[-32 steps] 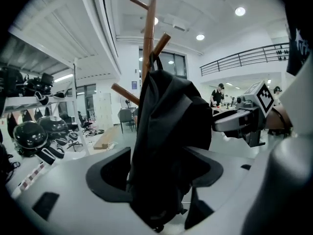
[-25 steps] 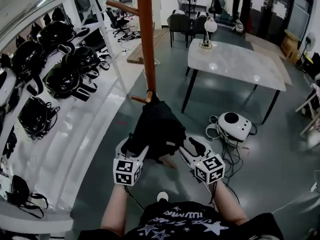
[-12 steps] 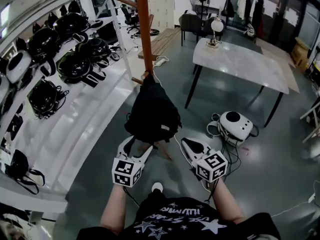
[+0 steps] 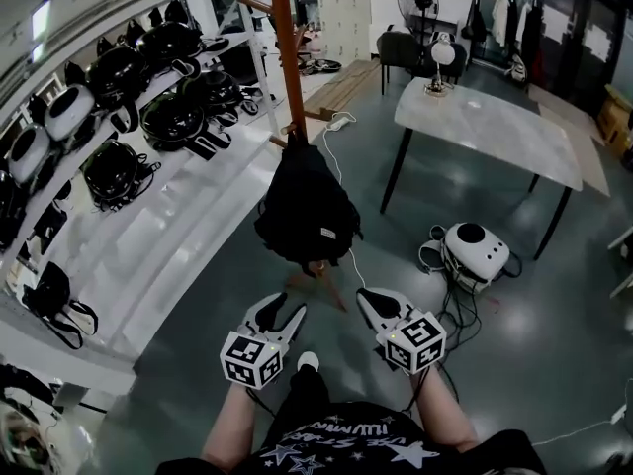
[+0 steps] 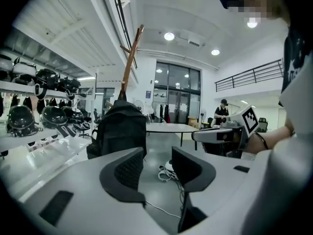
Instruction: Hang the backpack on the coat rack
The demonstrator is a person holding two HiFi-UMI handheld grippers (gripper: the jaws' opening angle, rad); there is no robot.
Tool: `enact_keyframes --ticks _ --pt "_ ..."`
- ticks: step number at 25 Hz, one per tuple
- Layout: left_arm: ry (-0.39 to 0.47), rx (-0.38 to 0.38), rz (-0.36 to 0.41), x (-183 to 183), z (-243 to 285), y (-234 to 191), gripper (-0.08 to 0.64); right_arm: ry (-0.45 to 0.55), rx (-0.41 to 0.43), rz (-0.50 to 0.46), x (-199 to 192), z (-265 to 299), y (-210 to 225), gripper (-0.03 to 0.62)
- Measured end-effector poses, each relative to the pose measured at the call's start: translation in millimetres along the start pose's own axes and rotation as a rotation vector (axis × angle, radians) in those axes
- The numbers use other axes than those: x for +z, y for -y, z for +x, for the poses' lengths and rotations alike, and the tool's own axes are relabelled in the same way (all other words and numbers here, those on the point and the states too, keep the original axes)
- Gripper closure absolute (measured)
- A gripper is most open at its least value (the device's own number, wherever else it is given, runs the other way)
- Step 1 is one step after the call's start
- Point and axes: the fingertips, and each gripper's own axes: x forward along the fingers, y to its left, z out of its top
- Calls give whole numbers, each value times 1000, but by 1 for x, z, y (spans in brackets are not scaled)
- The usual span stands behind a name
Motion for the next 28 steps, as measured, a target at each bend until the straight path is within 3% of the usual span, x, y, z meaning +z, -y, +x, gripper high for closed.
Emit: enact_keyframes --ticks 4,9,18,28 --pt "-18 40 -62 -20 -26 19 452 -11 7 47 -20 -21 -12 579" --pt "-55 47 -42 -34 -34 37 511 -23 24 46 -28 -29 -20 580" --pt "-114 65 -37 -69 -72 44 540 -87 80 34 -51 -16 -63 580" --pt "-101 178 -127 -97 -195 13 540 -121 144 -25 -51 -12 -164 580"
